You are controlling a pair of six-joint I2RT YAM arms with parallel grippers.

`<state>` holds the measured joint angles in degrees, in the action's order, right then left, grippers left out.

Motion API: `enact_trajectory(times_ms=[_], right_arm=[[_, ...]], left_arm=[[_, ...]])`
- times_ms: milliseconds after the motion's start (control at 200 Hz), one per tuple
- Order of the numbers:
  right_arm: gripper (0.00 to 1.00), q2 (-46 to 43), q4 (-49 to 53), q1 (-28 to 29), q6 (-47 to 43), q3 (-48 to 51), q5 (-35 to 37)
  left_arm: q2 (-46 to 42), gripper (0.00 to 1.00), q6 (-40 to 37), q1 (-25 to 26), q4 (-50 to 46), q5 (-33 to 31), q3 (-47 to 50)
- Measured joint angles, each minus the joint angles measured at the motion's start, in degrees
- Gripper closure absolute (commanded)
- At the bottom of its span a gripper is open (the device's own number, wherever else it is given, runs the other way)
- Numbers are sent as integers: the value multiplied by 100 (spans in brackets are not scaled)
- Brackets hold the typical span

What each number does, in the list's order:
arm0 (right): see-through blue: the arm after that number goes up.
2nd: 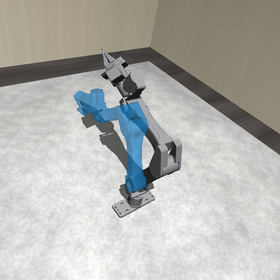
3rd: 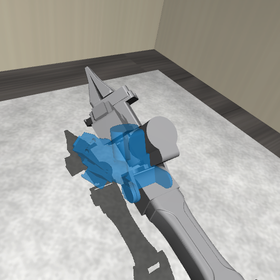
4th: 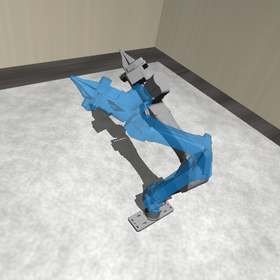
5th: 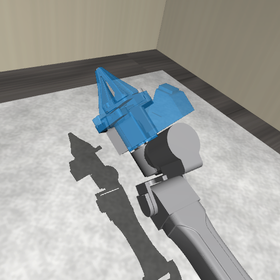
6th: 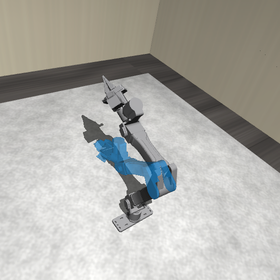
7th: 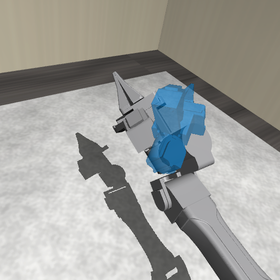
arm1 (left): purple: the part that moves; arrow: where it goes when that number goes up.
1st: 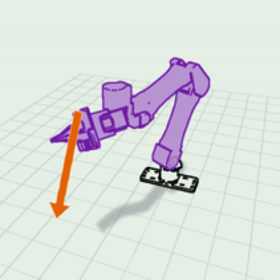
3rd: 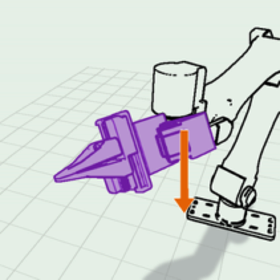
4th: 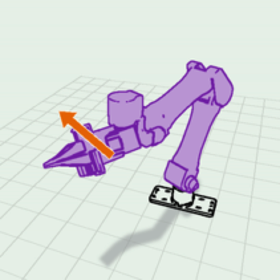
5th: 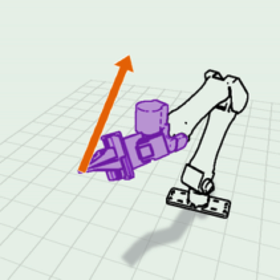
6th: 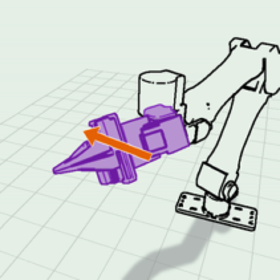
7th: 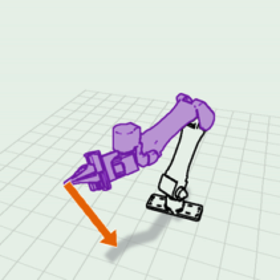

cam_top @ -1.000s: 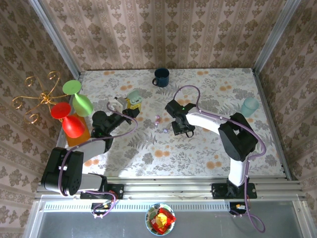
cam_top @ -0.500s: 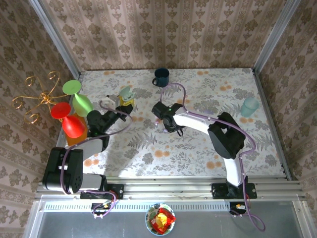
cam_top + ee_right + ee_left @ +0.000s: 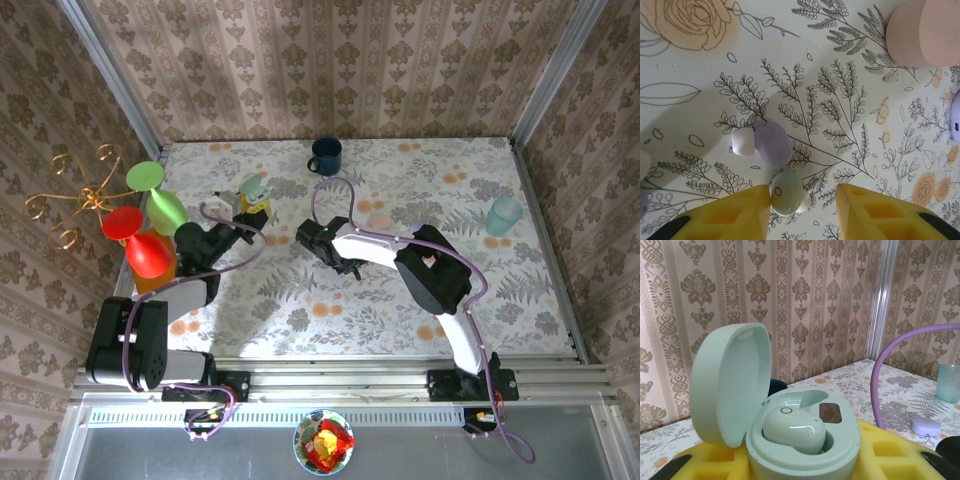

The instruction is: Insert the wireless bluetooth earbuds into the charging case

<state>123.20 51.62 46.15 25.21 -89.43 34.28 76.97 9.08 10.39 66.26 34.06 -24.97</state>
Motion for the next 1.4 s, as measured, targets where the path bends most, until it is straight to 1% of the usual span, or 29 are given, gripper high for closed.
enact_trajectory(times_ms=[165,455,505,635,690,900,1025,1180,1285,1400], right_arm=[[60,136,26,2,-61,-96,7],[68,212,92,2,-155,-170,15],[70,223,94,2,-151,-177,22],[79,240,138,0,-173,-177,28],[81,243,146,-4,-162,-177,48],[82,179,81,-17,-225,-96,48],[81,-258,-227,-96,-234,376,-164],[81,-1233,-769,-284,-238,1029,-588],[82,-1934,-1235,-417,-278,1373,-1032],[82,-2632,-1762,-570,-345,1650,-1685]], left_arm=[[0,77,-2,0,0,2,0],[0,77,-2,0,0,2,0],[0,77,-2,0,0,2,0],[0,77,-2,0,0,22,0],[0,77,-2,0,0,24,0],[0,78,-2,2,24,70,0],[24,79,-9,11,68,114,0],[96,79,-107,103,68,343,0],[109,79,-299,243,9,603,-2],[109,79,-529,393,-111,826,-26]])
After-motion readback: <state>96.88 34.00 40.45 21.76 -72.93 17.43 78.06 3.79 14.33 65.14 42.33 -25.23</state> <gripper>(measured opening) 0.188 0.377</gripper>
